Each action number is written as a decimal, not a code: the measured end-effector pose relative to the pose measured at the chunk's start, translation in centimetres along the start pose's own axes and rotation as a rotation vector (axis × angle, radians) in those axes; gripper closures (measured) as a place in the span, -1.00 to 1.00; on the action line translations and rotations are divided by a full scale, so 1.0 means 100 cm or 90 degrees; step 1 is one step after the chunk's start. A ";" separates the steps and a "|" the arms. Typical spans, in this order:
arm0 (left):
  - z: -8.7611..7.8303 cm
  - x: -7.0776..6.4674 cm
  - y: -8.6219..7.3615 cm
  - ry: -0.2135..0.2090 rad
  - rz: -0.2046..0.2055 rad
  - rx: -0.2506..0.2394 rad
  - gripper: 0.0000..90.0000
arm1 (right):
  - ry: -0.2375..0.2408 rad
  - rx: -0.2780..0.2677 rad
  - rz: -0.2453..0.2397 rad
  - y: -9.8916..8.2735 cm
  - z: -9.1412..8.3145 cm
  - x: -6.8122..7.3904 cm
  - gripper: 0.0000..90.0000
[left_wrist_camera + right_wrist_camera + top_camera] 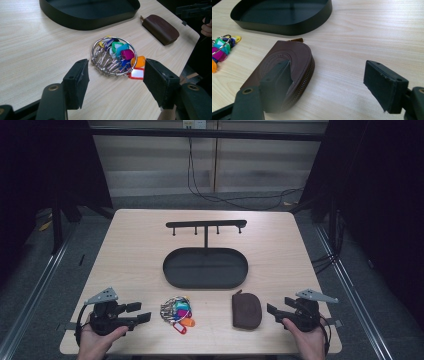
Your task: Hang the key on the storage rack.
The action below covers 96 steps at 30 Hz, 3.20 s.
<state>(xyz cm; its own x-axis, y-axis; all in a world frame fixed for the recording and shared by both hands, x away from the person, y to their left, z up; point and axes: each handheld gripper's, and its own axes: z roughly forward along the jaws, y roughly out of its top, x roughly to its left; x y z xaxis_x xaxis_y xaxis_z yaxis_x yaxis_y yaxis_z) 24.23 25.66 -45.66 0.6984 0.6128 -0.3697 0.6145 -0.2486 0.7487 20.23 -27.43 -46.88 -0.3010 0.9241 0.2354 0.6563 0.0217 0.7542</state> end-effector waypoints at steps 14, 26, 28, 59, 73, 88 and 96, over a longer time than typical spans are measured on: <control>0.000 -0.002 0.002 0.004 0.003 0.007 -0.10 | 0.020 0.016 0.007 0.001 0.002 -0.001 -0.50; 0.004 -0.011 0.006 0.013 0.038 0.027 0.21 | 0.011 0.012 0.003 0.001 -0.004 0.004 -0.60; 0.007 -0.014 0.008 0.014 0.042 0.036 0.21 | 0.013 0.014 0.006 0.002 -0.004 0.003 -0.61; 0.088 -0.056 0.062 -0.027 0.125 0.227 0.58 | 0.021 0.032 0.002 0.002 0.001 0.003 -0.61; 0.122 -0.052 0.067 -0.011 0.111 0.322 0.66 | 0.018 0.036 0.007 0.002 0.002 0.001 -0.61; 0.144 -0.055 0.064 0.008 0.107 0.400 0.63 | 0.012 0.036 0.005 0.002 0.002 -0.002 -0.61; 0.151 -0.054 0.069 0.009 0.096 0.435 0.70 | 0.010 0.041 0.005 0.003 0.003 -0.002 -0.61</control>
<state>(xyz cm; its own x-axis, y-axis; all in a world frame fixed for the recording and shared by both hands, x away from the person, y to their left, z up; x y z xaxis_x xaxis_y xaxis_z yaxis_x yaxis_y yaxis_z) 30.21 9.33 -46.77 0.7926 0.5426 -0.2782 0.6071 -0.7450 0.2765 20.67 -27.44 -46.92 -0.3062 0.9185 0.2503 0.7010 0.0397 0.7120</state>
